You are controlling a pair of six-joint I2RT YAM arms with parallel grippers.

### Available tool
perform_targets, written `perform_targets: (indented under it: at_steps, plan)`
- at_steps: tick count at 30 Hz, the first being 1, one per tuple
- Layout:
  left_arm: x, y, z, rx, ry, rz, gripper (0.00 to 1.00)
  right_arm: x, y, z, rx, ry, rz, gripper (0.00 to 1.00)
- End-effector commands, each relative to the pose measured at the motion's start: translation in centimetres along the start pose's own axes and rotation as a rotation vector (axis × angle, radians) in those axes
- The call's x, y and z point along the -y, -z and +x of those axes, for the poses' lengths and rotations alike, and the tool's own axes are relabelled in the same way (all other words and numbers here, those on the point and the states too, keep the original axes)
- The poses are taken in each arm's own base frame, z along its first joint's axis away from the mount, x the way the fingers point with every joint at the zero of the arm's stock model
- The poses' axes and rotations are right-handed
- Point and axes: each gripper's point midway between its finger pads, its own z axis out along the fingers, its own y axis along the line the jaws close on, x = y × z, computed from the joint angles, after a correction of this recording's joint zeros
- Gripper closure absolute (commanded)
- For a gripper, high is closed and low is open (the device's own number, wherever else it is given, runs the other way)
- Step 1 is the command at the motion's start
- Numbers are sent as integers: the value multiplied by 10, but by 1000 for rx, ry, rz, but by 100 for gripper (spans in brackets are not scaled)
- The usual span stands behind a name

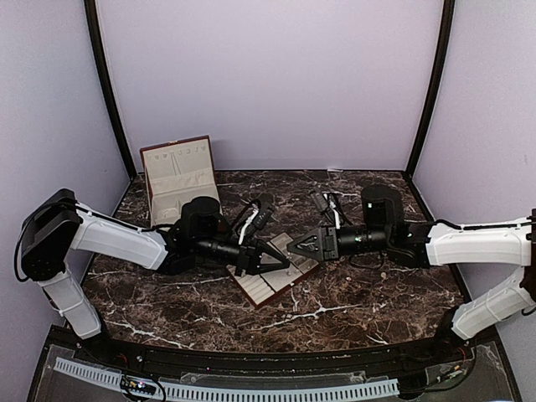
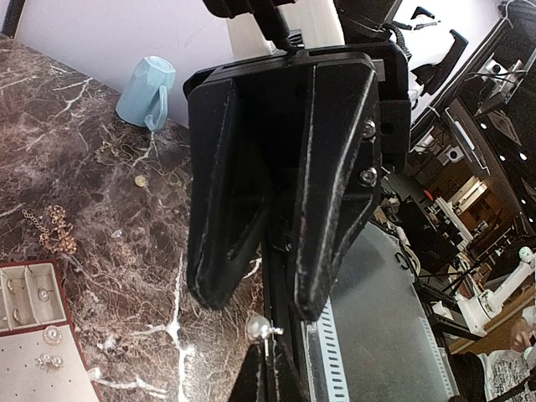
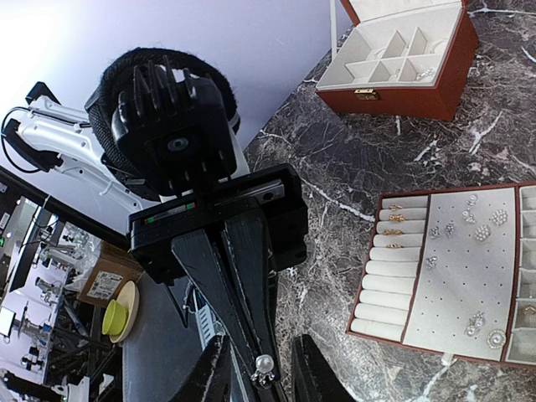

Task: Organize the mixed jewelry
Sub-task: Pass from the left arm to the right

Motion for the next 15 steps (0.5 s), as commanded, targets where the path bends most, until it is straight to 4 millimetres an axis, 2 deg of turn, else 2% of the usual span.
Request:
perform_targets:
  at_steps: [1,15]
  plan:
    - [19,7,-12,16,-63,36,100,-10,-4,-6,-5,28,-30,76]
    - [18,6,-11,14,-64,35,100,-12,-11,0,-46,25,-57,77]
